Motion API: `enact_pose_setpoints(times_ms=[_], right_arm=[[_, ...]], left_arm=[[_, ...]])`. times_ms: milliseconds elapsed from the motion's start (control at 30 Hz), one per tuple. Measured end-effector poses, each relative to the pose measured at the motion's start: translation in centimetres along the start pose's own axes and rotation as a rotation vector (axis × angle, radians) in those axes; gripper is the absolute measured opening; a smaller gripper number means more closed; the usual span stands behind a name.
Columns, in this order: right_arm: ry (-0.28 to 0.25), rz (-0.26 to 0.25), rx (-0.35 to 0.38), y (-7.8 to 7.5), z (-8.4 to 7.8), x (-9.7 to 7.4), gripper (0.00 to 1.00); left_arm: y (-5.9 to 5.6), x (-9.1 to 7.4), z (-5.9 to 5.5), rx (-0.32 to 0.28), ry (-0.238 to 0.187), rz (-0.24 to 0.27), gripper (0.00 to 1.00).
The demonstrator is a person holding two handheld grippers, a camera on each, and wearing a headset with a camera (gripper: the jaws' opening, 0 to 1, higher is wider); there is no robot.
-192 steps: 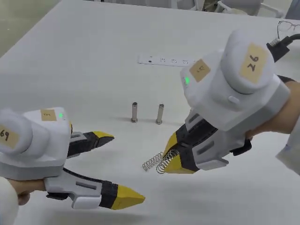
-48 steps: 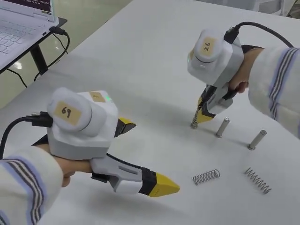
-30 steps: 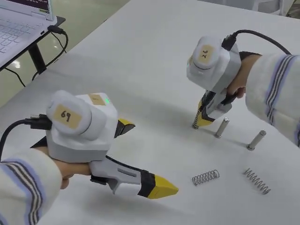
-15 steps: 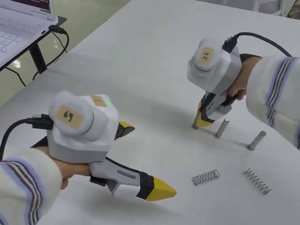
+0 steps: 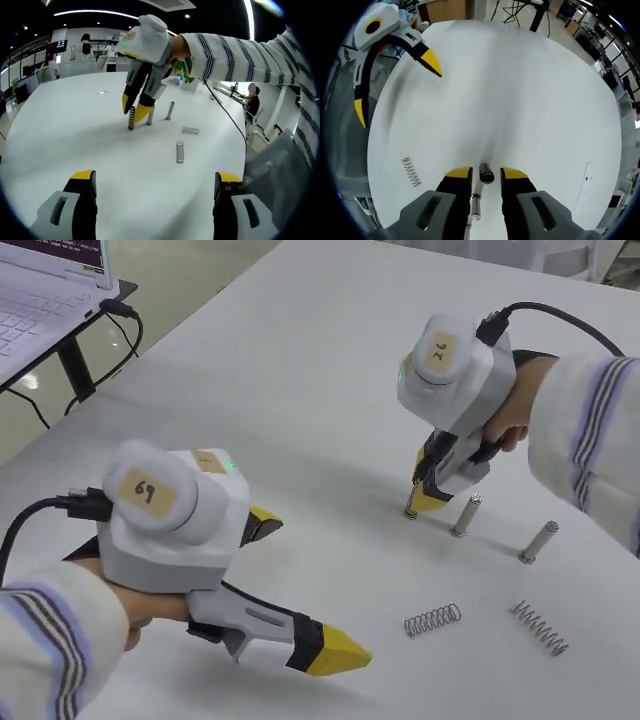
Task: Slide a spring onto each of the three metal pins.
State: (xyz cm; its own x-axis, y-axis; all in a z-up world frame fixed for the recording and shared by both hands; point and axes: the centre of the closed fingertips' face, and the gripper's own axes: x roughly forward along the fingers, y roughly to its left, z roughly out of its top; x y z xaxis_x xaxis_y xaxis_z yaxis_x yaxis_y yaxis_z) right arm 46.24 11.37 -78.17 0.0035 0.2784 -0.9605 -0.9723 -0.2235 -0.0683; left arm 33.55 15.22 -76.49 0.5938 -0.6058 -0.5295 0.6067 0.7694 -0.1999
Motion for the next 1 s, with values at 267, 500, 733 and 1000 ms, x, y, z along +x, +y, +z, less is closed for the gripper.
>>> enact_pose_setpoints(times_ms=[267, 500, 733, 1000], right_arm=[[-0.019, -0.028, 0.012, 0.0, -0.1, -1.5, 0.26], [-0.047, -0.069, 0.022, -0.1, -0.1, -2.9, 0.30], [-0.078, -0.097, 0.024, 0.3, 0.3, -4.4, 0.33], [-0.127, -0.129, 0.027, 1.7, 0.6, -6.5, 0.36]], left_arm=[[-0.1, 0.1, -0.1, -0.010, 0.001, -0.003, 0.94], [-0.3, 0.1, 0.0, -0.012, -0.001, -0.005, 0.95], [-0.3, 0.0, -0.1, -0.014, 0.002, -0.004, 0.95], [-0.4, -0.1, -0.2, -0.013, 0.007, -0.010, 0.95]])
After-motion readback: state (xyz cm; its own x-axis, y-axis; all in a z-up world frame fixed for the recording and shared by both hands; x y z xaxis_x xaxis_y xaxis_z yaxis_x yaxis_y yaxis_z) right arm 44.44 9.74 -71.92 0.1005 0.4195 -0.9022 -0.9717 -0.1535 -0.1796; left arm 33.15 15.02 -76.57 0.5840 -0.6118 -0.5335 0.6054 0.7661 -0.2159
